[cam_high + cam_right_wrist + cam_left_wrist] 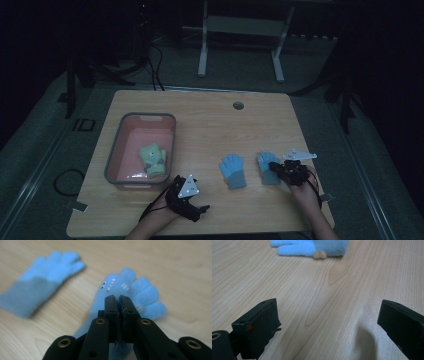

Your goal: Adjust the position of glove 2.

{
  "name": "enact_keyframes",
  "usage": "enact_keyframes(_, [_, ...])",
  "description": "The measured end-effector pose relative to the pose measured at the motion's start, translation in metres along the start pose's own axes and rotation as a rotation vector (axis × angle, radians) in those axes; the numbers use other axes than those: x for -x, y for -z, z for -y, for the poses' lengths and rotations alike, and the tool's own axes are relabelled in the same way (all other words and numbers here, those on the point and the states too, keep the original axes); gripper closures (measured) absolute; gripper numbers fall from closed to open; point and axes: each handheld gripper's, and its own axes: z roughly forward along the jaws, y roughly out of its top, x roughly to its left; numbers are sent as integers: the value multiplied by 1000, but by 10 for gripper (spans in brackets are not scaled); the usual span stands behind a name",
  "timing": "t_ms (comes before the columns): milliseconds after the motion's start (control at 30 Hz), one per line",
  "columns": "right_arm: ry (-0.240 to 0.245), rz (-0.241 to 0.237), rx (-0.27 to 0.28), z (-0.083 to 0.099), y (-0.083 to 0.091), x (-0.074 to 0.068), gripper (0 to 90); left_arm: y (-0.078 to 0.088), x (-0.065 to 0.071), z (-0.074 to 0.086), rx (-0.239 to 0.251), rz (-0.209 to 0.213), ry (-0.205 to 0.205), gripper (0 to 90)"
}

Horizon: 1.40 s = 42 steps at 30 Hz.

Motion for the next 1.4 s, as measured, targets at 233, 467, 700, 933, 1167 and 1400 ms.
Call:
enact_keyframes(233, [26,-17,72,-31,21,-7,857,0,0,0,-1,-1,0,39])
enact_keyframes(467, [61,-51,112,-56,30,-21,857,0,0,0,0,-2,-2,39])
enact_keyframes(700, [99,-100,127,-72,27,-41,857,0,0,0,0,1,-2,39])
enact_keyframes(933, [118,-165,130,-78,18,-62,857,0,0,0,0,0,-3,39])
enact_keyframes(1167, [123,-221,126,-80,8,-77,857,0,0,0,-1,1,-1,39])
enact_keyframes(1400, [146,-232,92,-74,-4,-88,857,0,0,0,-1,1,-4,39])
